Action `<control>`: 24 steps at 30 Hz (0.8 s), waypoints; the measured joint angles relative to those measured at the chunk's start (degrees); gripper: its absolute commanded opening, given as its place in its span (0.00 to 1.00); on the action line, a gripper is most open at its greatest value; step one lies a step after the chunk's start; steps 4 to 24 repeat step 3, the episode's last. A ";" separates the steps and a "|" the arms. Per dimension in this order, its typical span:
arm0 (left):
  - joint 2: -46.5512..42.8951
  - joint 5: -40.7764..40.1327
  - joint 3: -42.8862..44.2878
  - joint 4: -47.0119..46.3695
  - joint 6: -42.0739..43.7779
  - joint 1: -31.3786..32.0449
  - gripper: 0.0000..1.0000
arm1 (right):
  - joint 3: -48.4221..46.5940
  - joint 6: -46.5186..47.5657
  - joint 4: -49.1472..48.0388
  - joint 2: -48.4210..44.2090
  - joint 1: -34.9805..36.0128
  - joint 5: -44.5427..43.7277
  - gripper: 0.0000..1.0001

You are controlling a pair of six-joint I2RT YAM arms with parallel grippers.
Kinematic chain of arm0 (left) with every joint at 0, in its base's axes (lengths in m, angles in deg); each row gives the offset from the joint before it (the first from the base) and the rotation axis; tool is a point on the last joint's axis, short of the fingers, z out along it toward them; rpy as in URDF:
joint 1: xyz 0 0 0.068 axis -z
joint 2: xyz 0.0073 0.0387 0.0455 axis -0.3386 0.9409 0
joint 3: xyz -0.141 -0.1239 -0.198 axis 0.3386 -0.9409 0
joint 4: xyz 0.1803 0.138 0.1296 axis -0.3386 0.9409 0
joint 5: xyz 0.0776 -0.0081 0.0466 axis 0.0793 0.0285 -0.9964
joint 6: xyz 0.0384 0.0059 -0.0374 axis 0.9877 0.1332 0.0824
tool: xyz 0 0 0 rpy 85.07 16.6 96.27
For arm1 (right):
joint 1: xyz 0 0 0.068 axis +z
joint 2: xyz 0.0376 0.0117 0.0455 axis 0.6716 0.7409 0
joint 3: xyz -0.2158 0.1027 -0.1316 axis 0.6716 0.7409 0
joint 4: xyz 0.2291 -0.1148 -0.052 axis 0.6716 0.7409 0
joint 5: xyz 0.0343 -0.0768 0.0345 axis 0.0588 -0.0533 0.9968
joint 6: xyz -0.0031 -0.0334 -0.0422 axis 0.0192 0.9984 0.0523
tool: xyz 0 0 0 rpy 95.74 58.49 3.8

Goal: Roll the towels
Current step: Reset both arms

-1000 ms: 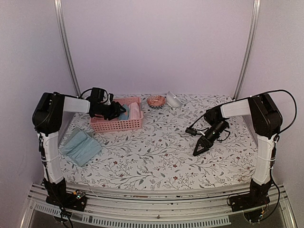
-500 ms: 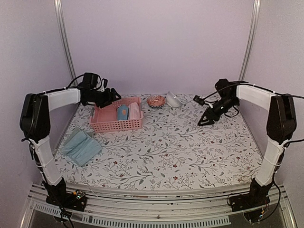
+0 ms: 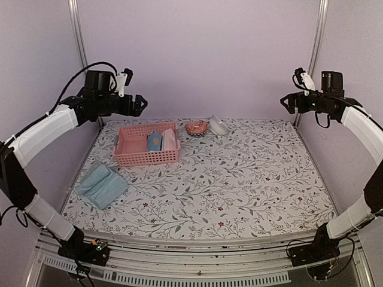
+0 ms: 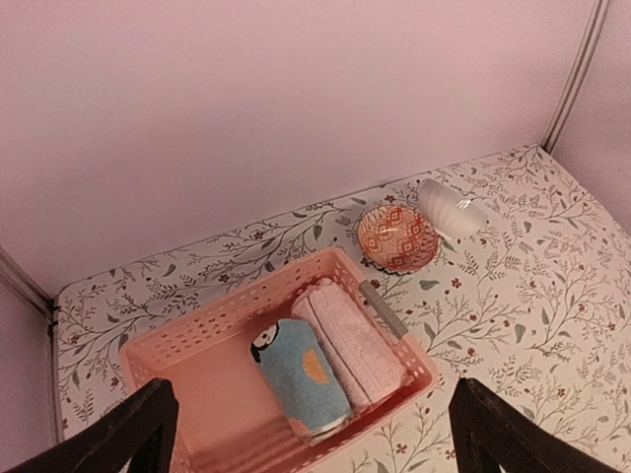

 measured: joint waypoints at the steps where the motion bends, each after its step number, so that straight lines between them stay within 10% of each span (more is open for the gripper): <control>1: -1.03 -0.68 -1.57 -0.35 1.62 0.13 0.99 | 1.62 -0.76 -1.31 -0.66 0.07 -0.68 0.99; 24: -2.78 -1.97 -4.76 -1.70 3.69 0.13 0.99 | 4.61 -2.01 -3.54 -2.05 0.07 -1.46 0.99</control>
